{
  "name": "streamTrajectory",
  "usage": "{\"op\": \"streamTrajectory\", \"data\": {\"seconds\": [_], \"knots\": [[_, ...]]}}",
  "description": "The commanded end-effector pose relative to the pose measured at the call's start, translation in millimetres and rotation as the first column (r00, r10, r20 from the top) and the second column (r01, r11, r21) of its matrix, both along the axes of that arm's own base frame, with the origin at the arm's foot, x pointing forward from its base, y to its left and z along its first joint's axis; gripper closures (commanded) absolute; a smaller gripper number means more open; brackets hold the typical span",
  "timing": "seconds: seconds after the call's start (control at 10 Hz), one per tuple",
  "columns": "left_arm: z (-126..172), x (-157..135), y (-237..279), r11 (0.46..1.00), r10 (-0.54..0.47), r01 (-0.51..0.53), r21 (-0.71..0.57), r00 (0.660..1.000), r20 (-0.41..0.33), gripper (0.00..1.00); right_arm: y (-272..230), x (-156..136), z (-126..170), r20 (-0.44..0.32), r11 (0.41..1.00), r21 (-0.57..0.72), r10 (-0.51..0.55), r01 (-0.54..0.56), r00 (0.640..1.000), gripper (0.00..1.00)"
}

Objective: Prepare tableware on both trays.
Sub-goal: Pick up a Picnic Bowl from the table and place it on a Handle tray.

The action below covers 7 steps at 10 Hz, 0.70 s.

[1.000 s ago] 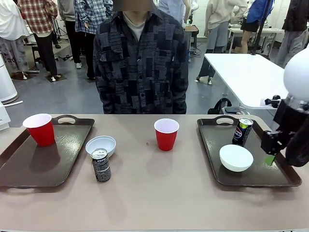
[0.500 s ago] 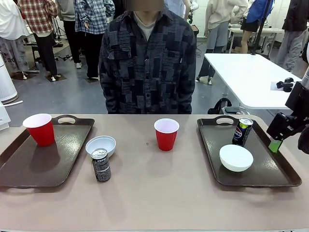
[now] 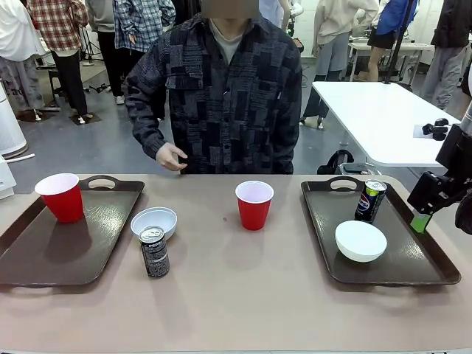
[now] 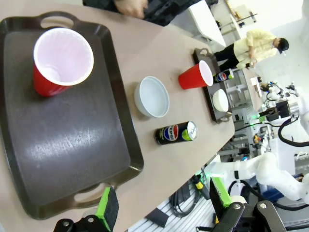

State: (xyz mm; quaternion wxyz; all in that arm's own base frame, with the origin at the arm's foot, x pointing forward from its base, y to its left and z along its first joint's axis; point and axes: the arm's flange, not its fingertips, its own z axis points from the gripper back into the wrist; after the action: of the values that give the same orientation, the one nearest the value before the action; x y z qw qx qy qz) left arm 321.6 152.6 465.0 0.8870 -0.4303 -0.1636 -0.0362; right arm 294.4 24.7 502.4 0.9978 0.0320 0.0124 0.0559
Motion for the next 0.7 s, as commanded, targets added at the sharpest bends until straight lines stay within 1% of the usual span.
{"op": "streamTrajectory", "data": {"seconds": [0.0, 0.3, 0.4, 0.5, 0.6], "knots": [[0.9, -0.2, 0.6, 1.000, 0.002, -0.002, -0.012, 1.000, 0.008, 0.00, 0.3, -2.1, -2.6, -0.007, 1.000, -0.001, 0.001, -0.001, 1.000, 0.00], [0.0, 0.0, 0.0, 1.000, 0.000, 0.000, 0.000, 1.000, 0.000, 0.00, 0.3, -2.1, -2.6, -0.007, 1.000, -0.001, 0.001, -0.001, 1.000, 0.00], [16.3, 5.9, -10.1, 0.996, 0.024, -0.024, 0.087, 1.000, 0.005, 0.00, 0.0, 0.0, 0.0, 0.000, 1.000, 0.000, 0.000, 0.000, 1.000, 0.00], [35.7, 7.8, -28.2, 0.980, 0.041, -0.045, 0.195, 0.999, 0.026, 0.00, -32.3, 5.7, 13.9, -0.094, 0.974, 0.225, 0.021, 0.000, 0.995, 0.00], [55.8, 8.5, -50.3, 0.949, 0.036, -0.047, 0.312, 0.999, 0.041, 0.00, -71.7, 14.6, 24.4, -0.156, 0.912, 0.409, 0.028, 0.039, 0.987, 0.00]]}}
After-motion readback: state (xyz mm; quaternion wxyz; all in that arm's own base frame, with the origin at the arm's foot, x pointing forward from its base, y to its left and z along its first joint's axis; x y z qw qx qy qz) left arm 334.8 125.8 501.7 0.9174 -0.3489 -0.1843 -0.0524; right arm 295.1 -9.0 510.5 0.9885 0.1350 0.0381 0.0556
